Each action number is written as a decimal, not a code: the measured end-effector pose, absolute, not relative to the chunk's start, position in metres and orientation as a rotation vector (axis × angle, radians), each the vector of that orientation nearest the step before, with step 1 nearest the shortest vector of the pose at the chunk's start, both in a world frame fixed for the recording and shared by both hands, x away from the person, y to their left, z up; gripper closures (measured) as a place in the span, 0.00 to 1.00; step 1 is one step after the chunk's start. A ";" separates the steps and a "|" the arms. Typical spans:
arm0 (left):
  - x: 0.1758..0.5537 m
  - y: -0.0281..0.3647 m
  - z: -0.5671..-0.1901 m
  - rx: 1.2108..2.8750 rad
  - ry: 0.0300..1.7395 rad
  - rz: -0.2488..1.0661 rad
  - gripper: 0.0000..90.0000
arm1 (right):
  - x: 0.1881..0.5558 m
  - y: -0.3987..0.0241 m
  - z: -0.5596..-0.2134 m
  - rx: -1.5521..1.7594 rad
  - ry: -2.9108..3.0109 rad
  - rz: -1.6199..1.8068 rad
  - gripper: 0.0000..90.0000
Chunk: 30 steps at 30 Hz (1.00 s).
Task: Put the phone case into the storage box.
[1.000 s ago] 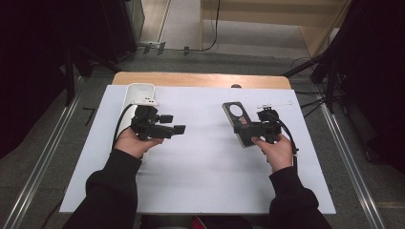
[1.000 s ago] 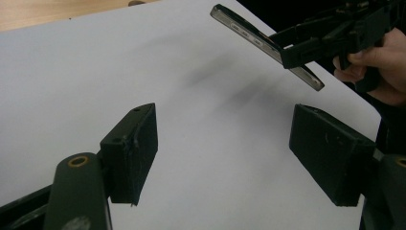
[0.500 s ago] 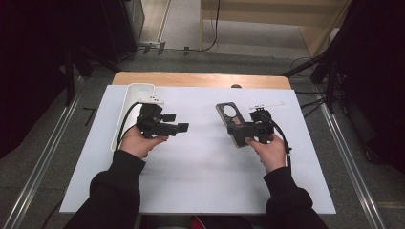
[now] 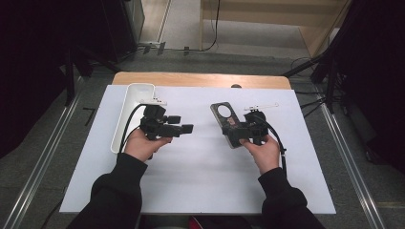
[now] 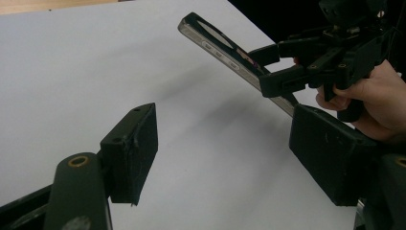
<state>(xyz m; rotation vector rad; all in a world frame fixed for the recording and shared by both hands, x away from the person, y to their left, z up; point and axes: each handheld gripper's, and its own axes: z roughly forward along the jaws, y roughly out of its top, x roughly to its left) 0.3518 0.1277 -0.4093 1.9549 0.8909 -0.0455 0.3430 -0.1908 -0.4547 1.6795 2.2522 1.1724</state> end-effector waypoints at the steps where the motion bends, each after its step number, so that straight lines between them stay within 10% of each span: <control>1: 0.352 0.127 -0.410 1.958 0.895 -0.039 0.27 | 0.343 -0.189 -0.455 1.673 2.253 1.176 0.12; 30: 0.364 0.104 -0.420 1.947 0.991 -0.077 0.31 | 0.345 -0.167 -0.456 1.638 2.252 1.272 0.12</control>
